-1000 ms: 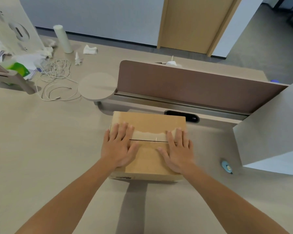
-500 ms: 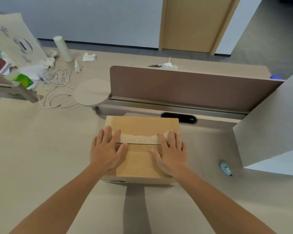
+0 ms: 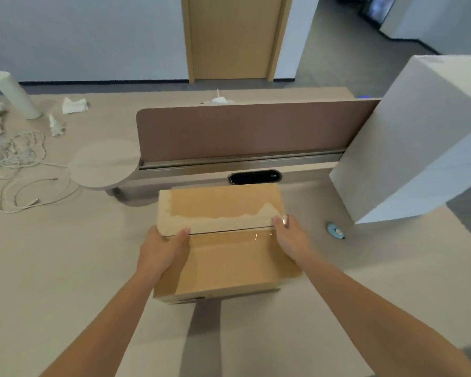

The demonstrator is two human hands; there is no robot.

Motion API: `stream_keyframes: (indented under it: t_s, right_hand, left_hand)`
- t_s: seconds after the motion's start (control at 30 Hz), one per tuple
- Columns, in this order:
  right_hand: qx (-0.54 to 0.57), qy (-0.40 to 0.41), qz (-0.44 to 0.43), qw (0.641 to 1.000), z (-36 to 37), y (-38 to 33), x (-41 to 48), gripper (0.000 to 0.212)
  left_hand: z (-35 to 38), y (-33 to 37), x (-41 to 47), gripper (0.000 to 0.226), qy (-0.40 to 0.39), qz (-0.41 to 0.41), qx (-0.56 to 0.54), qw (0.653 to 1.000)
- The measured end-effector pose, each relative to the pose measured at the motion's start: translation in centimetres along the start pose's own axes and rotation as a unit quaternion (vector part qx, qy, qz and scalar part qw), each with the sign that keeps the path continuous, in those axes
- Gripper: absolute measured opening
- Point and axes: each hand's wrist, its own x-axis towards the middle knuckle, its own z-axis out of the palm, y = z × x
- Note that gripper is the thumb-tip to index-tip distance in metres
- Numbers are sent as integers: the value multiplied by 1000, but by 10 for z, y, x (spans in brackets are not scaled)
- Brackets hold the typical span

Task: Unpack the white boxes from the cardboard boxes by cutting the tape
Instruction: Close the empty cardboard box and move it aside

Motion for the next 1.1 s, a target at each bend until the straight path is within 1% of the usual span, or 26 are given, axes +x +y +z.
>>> stream_keyframes:
  t_s: [0.17,0.3,0.4,0.47,0.57,0.67,0.7,0.8,0.93,1.03,1.1]
  right_hand:
    - [38,83,33,995,-32,34,-39,43]
    - [85,148,57,984,-78,71,-67,47]
    - [113,190,84,972,-122,111,-88,49]
    - [131,215,107,962,-152,144,-102,55]
    - [146,247,133,949,-201,201,-127,60]
    - [174,277,156,932,-259,263,-159,57]
    - [182,284,166,927,-279,287,-170,55]
    - [201,316,192,907,-340,360,-208,47]
    - [228,364,219,876,-423,447,-255,48]
    - [247,398,240,850,-478,504,-283,50]
    - [253,418,252,835,-512,544,-296,48]
  left_hand:
    - [19,33,-20,59,-33,66,10,997]
    - [55,70,-47,59,-78,117,26,990]
    - [97,101,-76,60,-111,159,51,980]
    - [130,121,-103,57,-134,183,63,972]
    - [185,148,-152,56,-174,207,95,958]
    - [252,176,-208,69,-228,227,77,944]
    - [276,185,-229,71,-243,238,71,938]
    - [349,213,-299,55,-280,282,108,911]
    - [447,250,-394,49,-336,327,137,872]
    - [520,275,-455,58,-370,354,152,845]
    - [569,292,-490,65,-394,368,159,827]
